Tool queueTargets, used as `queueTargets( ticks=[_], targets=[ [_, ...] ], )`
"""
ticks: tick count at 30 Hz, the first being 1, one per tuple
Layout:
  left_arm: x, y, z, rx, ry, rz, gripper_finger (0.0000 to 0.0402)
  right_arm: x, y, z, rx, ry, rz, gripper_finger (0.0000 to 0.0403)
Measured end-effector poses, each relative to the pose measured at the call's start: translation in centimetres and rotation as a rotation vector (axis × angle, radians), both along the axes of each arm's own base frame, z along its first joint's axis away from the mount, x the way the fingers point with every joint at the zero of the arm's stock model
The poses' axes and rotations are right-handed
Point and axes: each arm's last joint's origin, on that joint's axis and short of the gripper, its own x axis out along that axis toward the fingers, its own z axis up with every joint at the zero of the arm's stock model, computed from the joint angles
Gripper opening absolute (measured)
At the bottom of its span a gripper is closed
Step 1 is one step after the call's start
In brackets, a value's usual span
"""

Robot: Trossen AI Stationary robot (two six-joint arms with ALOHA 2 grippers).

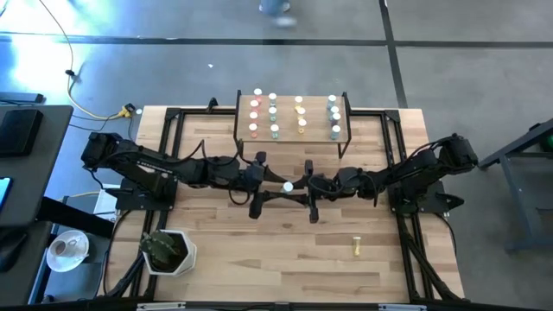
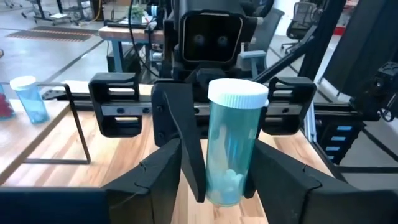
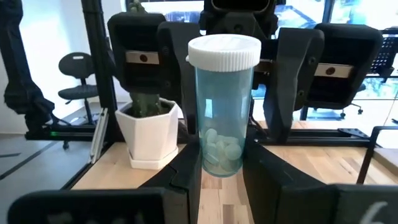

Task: Pick and place medicine bottles onto shelf by color
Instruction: Put the light blue medicine bottle on the shelf

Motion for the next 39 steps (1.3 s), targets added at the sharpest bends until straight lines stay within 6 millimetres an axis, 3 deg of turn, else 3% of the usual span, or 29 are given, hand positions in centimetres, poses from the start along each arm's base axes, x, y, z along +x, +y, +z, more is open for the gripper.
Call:
queueTargets(
  ticks=[23, 32, 39],
  targets=[
    [0.52, 0.15, -0.71, 0.036, 0.014, -0.065, 0.0096, 0.03, -0.36, -0.22, 0.01, 0.023, 0.003, 0.0081],
    [0.51, 0.14, -0.74, 0.037, 0.018, -0.066, 0.0089, 0.05, -0.38, -0.23, 0.014, 0.025, -0.005, 0.0082],
    [0.53, 0.15, -0.8, 0.038, 0.022, -0.065, 0.0088, 0.08, -0.41, -0.28, 0.029, 0.037, -0.018, 0.0145]
  ],
)
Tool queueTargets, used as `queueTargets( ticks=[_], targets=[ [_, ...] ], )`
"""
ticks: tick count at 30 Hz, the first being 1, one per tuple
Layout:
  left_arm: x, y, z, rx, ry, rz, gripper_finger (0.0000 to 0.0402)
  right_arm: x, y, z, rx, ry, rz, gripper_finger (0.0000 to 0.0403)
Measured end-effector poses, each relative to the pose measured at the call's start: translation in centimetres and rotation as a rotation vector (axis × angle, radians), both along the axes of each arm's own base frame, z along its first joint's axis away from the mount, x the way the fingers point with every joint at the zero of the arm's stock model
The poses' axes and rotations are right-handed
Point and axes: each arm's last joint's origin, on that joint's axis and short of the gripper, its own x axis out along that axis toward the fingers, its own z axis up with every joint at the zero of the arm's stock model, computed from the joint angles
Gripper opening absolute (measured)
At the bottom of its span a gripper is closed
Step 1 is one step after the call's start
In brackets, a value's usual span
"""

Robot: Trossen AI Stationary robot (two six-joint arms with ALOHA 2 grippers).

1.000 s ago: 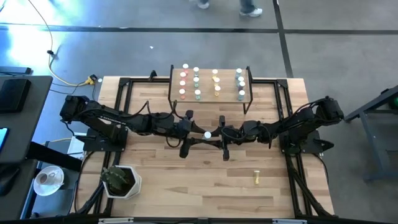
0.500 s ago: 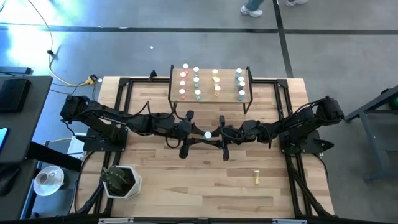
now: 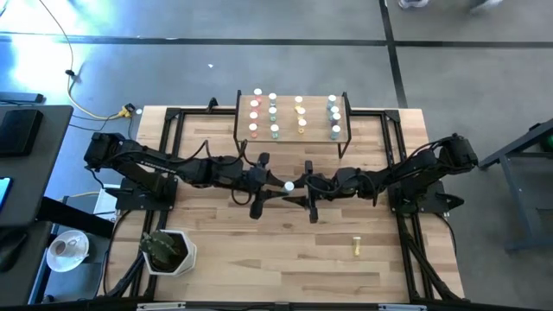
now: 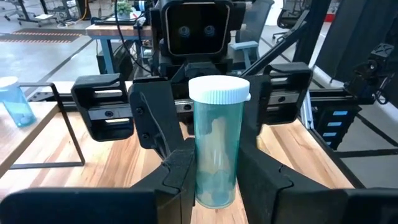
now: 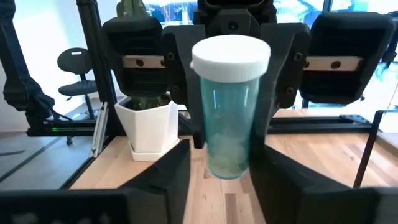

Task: Pick and place medicine bottles onto shelf by color
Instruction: Put the light blue medicine bottle on the shelf

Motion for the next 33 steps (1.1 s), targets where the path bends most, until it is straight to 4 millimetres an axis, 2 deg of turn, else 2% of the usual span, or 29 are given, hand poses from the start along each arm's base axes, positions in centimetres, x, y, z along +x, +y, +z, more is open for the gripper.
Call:
queueTargets(
  ticks=[4, 7, 17, 28, 30, 33],
  targets=[
    [-0.3, 0.1, 0.0, 0.002, 0.023, 0.006, 0.0088, 0.0, -0.1, -0.1, 0.045, 0.027, -0.004, 0.0182],
    [-0.6, 0.2, 0.1, 0.025, 0.042, 0.036, 0.0088, -0.3, -0.2, -0.1, 0.046, 0.062, -0.007, 0.0195],
    [-2.1, 0.7, 1.3, 0.106, 0.077, 0.154, 0.0088, -1.9, -0.8, 2.1, -0.007, 0.065, -0.054, 0.0197],
    [-4.4, 2.3, 3.0, 0.152, 0.094, 0.237, 0.0088, -4.2, -3.9, 5.6, -0.033, -0.041, -0.157, 0.0197],
    [-4.6, 2.7, 2.5, 0.141, 0.105, 0.254, 0.0087, -4.6, -4.7, 6.1, -0.029, -0.044, -0.161, 0.0197],
    [-5.0, 3.4, 0.5, 0.105, 0.134, 0.292, 0.0087, -4.6, -5.7, 7.5, -0.033, 0.014, -0.159, 0.0197]
  ],
)
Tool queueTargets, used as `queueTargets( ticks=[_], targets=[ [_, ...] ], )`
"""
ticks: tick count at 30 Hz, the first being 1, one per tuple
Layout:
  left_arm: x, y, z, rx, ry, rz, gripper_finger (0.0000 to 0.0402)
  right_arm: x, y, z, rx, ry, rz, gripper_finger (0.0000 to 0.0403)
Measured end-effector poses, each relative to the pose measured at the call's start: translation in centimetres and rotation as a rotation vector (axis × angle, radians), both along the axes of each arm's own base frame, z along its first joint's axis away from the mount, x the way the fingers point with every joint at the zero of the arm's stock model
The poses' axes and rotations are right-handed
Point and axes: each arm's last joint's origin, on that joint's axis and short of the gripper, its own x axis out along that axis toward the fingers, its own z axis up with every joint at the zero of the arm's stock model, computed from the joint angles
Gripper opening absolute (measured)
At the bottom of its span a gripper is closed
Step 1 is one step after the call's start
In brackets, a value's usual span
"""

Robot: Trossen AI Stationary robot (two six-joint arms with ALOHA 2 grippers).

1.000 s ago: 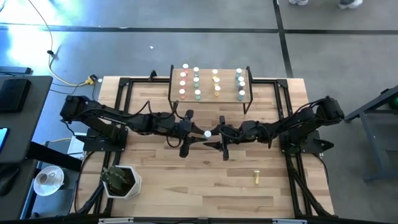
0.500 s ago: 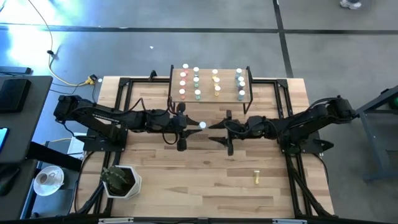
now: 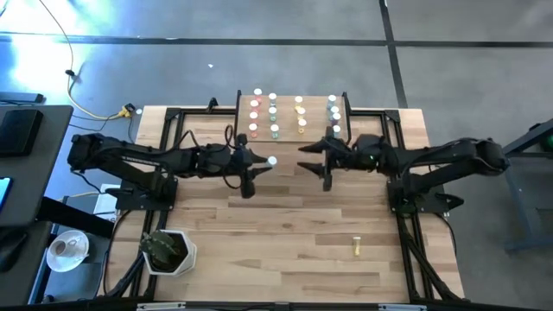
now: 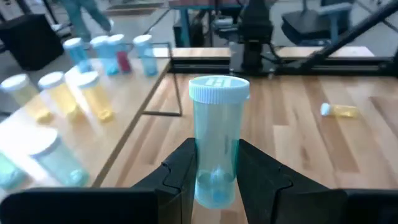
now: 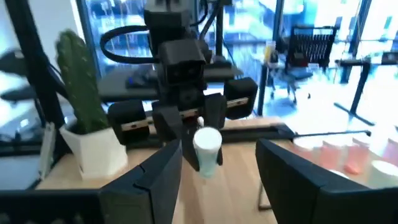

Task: Pick and place medicine bottles onto shelf by color
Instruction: Put the light blue medicine bottle on the shelf

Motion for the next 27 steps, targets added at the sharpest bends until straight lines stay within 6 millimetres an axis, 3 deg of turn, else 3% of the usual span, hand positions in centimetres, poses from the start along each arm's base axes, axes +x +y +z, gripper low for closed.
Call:
queueTargets(
  ticks=[6, 12, 17, 27],
  targets=[
    [-0.8, 1.7, -2.0, -0.037, -0.084, 0.065, 0.0087, 0.9, -1.8, 3.4, -0.084, 0.177, -0.028, 0.0197],
    [-1.2, 3.0, -2.3, -0.037, -0.143, 0.054, 0.0087, 2.1, -3.5, 6.3, -0.117, 0.28, 0.013, 0.0197],
    [-1.4, 4.1, -2.3, 0.026, -0.147, 0.038, 0.0087, 3.2, -5.4, 7.0, -0.102, 0.317, 0.082, 0.0197],
    [-2.5, 7.3, -2.2, 0.112, -0.122, 0.098, 0.0087, 7.5, -9.8, 6.3, -0.103, 0.363, 0.127, 0.0197]
  ],
)
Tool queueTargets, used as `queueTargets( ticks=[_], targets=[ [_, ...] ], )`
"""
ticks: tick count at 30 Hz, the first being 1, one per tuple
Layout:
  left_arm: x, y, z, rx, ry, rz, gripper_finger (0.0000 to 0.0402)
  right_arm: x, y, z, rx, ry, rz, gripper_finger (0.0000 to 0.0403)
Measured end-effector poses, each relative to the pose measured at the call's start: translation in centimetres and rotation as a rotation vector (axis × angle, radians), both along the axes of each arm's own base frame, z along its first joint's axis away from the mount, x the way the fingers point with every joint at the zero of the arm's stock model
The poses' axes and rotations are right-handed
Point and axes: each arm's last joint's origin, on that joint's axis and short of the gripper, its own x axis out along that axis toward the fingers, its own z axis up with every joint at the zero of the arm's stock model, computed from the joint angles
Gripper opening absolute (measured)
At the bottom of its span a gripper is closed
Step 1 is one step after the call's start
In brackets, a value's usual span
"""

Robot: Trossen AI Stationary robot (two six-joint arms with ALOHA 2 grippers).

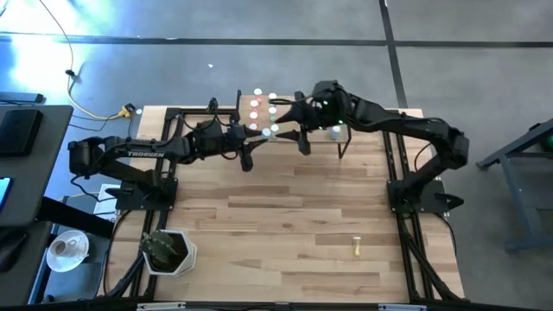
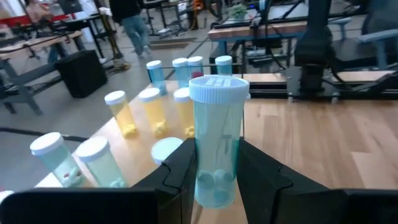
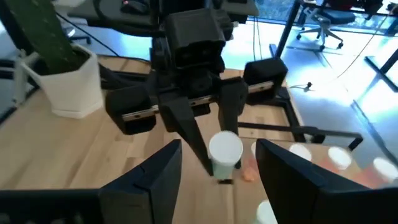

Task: Pick and place medicine bottles onto shelf by color
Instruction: Put the light blue medicine bottle on the shelf

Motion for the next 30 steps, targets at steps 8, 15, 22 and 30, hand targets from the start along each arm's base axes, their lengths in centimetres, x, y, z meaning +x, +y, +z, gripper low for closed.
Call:
queueTargets(
  ticks=[8, 15, 22, 30],
  targets=[
    [-0.6, 1.2, 0.0, -0.047, -0.022, -0.076, 0.0087, 2.6, -1.5, -0.6, -0.016, 0.063, 0.002, 0.0197],
    [-0.5, 1.2, 0.1, -0.048, -0.028, -0.074, 0.0088, 3.5, -2.1, -1.3, 0.005, 0.098, -0.004, 0.0197],
    [-0.6, 1.2, 0.1, -0.042, -0.026, -0.061, 0.0088, 3.5, -2.0, -1.4, 0.041, 0.089, 0.011, 0.0197],
    [-0.6, 1.2, 0.1, -0.042, -0.027, -0.061, 0.0088, 4.1, -2.1, -2.0, 0.074, 0.091, 0.011, 0.0197]
  ],
)
